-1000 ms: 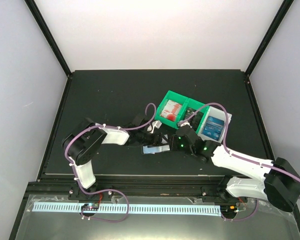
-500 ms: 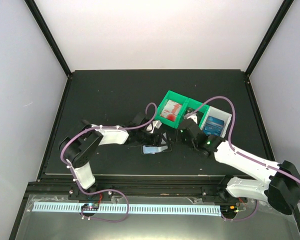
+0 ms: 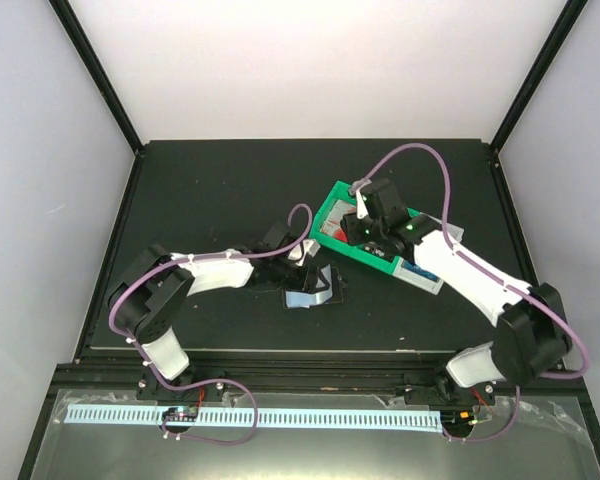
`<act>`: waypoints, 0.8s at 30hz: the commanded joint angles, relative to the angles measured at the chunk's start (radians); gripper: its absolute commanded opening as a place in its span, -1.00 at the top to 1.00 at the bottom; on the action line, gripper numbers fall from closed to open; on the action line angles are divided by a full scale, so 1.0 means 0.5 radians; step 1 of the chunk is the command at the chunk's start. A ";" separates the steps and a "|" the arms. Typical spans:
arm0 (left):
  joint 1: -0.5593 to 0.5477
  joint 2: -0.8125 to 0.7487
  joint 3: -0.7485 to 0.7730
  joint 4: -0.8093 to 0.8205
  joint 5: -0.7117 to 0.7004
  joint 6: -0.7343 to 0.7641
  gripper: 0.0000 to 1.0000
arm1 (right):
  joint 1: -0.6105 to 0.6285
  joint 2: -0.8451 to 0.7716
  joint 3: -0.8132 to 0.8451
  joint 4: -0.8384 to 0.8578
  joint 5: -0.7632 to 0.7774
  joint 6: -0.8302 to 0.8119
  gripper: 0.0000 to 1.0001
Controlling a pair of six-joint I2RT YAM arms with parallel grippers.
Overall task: Put the credit cards into the card holder
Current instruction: Pick up the credit card from the storage box.
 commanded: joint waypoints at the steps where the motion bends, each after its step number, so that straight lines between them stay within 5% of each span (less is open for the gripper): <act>1: -0.010 -0.051 0.081 -0.054 -0.048 0.049 -0.07 | -0.033 0.215 0.235 -0.146 -0.199 -0.334 0.17; 11: 0.016 -0.327 -0.002 -0.247 -0.640 -0.020 -0.09 | -0.064 0.708 0.649 -0.417 -0.129 -0.662 0.07; 24: 0.198 -0.201 0.120 -0.022 -0.670 -0.374 -0.14 | -0.150 1.207 1.121 -0.766 -0.127 -1.134 0.00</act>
